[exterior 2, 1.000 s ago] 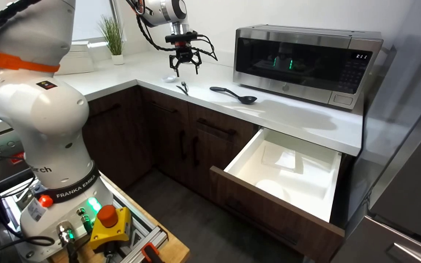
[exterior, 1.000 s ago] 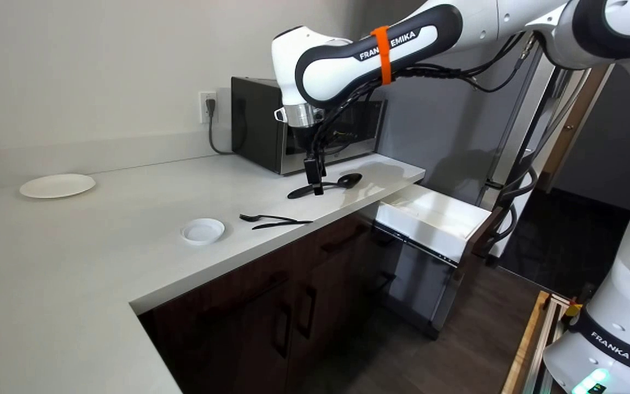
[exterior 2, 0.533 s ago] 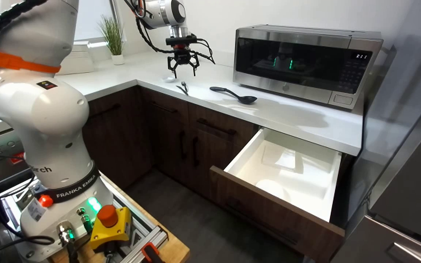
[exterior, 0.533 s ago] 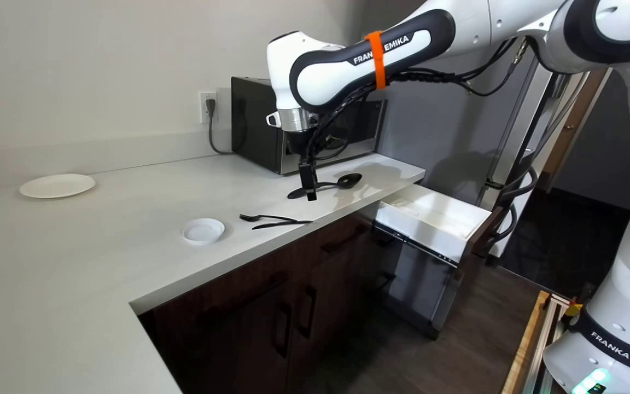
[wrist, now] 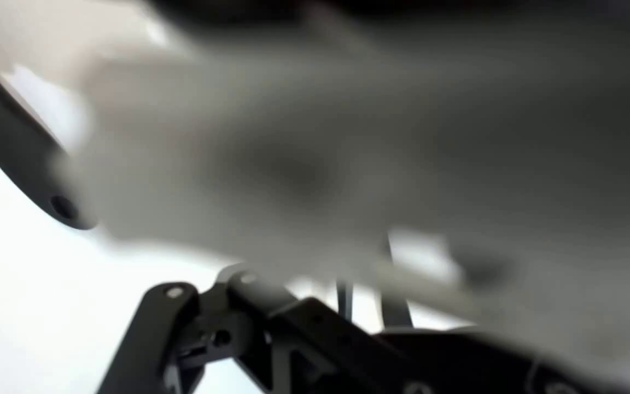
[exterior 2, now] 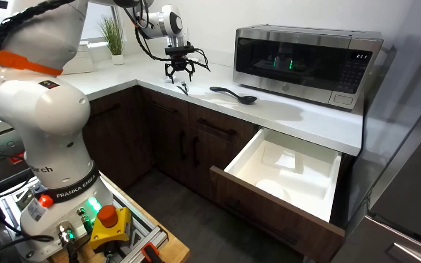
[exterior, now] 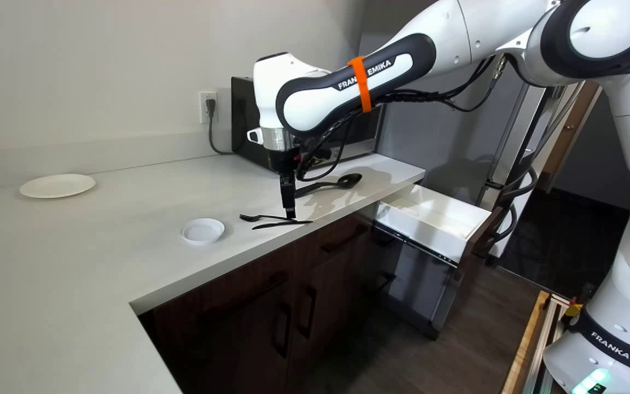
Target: Put the fork in the drawer
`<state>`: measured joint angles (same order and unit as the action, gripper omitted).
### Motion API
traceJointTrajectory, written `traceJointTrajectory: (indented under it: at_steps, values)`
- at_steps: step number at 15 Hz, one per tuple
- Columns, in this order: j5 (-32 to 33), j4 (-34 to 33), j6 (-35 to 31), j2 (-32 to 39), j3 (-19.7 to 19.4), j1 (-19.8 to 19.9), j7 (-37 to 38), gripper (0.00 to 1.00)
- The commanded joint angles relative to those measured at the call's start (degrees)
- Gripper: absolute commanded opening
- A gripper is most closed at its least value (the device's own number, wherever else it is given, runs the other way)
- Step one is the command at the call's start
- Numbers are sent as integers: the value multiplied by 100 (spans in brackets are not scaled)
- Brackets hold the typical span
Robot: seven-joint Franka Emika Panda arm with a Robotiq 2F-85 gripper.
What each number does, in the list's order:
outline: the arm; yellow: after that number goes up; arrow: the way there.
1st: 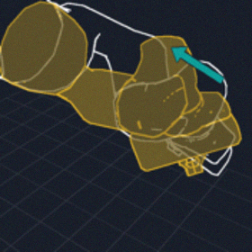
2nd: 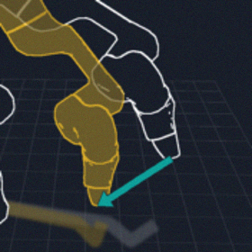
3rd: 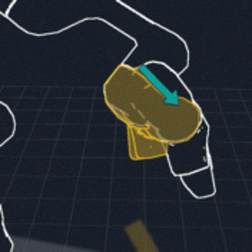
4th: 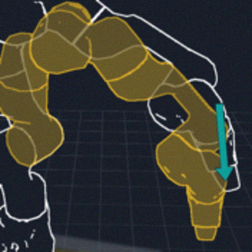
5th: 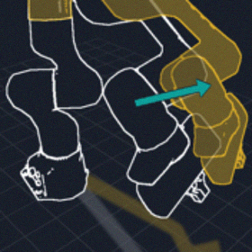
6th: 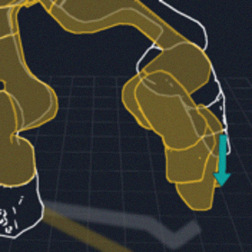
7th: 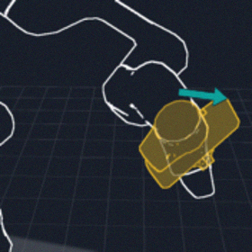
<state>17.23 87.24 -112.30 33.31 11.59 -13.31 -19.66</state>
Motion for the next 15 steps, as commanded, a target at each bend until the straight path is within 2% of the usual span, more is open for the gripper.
traceJointTrajectory:
  at_steps: [1, 3, 11, 14, 15]
  values:
    - [-34, -54, 12, 52, -56, -77, -12, 100]
    - [-33, -54, 12, 53, -61, -80, -11, 100]
    - [-161, -988, 132, 786, -75, -112, -31, 100]
    - [-158, -1229, 149, 975, -83, -161, -23, 93]
    - [-147, -1293, 160, 1025, -96, -178, -4, 74]
